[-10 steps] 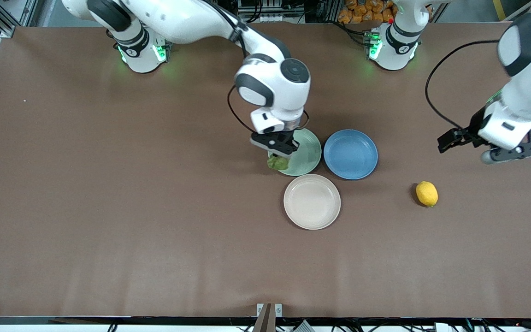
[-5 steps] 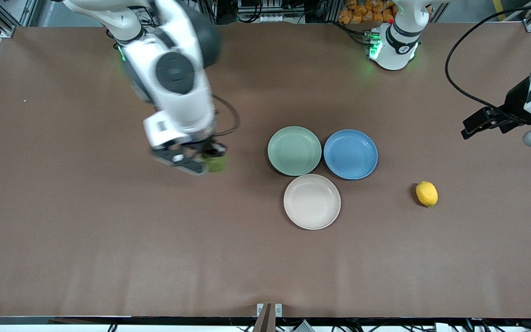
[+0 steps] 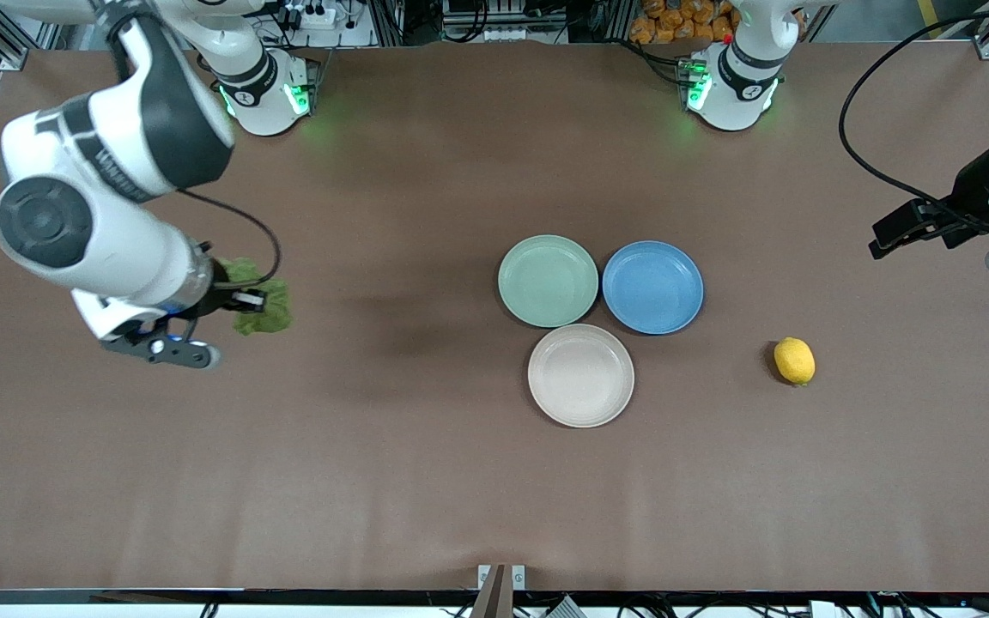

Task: Pick lemon and lettuce from plates
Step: 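Lift the lettuce leaf with the right gripper and carry it away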

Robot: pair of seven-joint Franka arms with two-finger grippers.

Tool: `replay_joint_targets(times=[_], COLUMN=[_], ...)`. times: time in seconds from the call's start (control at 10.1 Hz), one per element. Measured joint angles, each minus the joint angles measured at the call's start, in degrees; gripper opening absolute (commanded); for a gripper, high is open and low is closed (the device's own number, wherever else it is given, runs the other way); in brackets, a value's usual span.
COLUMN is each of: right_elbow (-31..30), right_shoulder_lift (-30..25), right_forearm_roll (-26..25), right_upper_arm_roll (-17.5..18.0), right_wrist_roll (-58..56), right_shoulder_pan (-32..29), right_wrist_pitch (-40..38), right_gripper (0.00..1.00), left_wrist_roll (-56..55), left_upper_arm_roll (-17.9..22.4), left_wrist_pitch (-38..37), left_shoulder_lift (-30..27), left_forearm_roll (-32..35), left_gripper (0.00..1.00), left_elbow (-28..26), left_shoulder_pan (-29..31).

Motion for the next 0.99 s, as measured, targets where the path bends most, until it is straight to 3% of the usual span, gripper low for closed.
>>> replay_joint_targets(times=[0.4, 0.59, 0.69, 0.79, 0.99], right_elbow=[-13.6, -20.2, -21.5, -22.0, -22.0], right_shoulder_lift=[0.1, 0.8, 1.7, 2.7, 3.9], right_forearm_roll=[0.0, 0.0, 0.0, 0.0, 0.0], right_upper_arm_roll=[-1.0, -1.4, -2.0, -2.3, -3.0], right_wrist_roll=[-8.1, -9.7, -9.8, -9.8, -9.8], right_shoulder_pan=[-7.9, -11.2, -11.4, -11.4, -11.3], right_wrist_pitch=[12.0, 20.2, 22.6, 24.2, 25.5], right_gripper=[0.00, 0.00, 0.44, 0.94, 1.00], left_wrist_roll=[0.0, -0.1, 0.4, 1.5, 5.8], left_upper_arm_roll=[4.4, 4.7, 4.6, 4.3, 4.0], left_wrist_pitch=[-0.1, -0.1, -0.1, -0.1, -0.1], left_shoulder_lift=[0.3, 0.7, 0.8, 0.8, 0.8], left_forearm_roll=[0.0, 0.0, 0.0, 0.0, 0.0], left_gripper=[1.00, 1.00, 1.00, 1.00, 1.00], left_elbow=[1.4, 1.4, 1.5, 1.6, 2.4], left_shoulder_pan=[-3.6, -3.9, -4.3, -5.1, -5.9])
